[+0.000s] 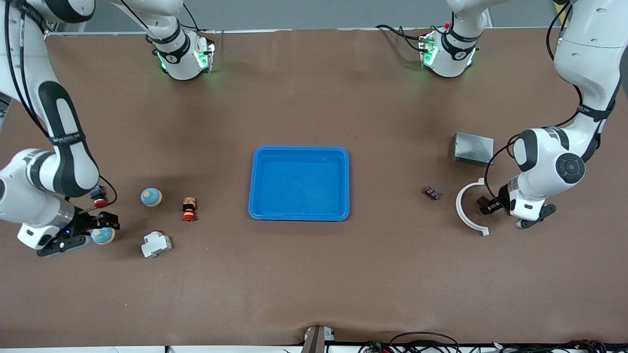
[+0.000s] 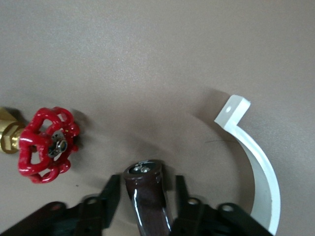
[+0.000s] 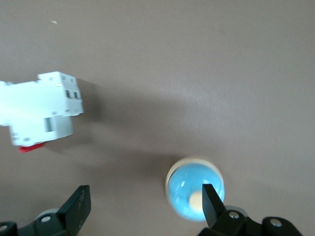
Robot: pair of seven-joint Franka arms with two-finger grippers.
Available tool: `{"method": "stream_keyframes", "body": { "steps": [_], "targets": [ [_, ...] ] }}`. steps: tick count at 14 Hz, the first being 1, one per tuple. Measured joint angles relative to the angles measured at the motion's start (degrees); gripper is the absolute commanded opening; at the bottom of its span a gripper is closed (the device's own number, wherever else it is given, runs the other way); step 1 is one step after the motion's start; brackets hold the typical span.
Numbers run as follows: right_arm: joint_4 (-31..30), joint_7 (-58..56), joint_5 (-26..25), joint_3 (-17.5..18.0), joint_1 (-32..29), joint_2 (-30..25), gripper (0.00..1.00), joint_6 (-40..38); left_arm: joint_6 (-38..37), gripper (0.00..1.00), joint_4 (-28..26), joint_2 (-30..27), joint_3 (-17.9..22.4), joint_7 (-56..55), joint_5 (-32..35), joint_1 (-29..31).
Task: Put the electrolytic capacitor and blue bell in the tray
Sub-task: 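Lift the capacitor with the left gripper while the right gripper grasps the bell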
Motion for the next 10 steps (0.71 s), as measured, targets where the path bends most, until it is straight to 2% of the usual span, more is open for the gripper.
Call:
{"method": "stream_keyframes", "body": {
  "steps": [3,6,10],
  "targets": [
    [3.5,-3.6,-2.5,-0.4,-0.5,3.2,1.00,0.0,0.0,0.00,0.8,-0.4,-0.1,0.0,0.0,0.0],
    [4.1,-4.3,-4.9,-0.5,-1.4,3.8,1.00,0.3,-3.5,0.00,1.6,-3.6,-1.4,0.0,0.0,0.0],
    [4.2,-4.4,-4.9,-0.6,-2.6,5.6,1.00,0.9,-11.5,0.00,2.0,-10.0,-8.2,-7.0,0.0,-0.2]
  ]
}}
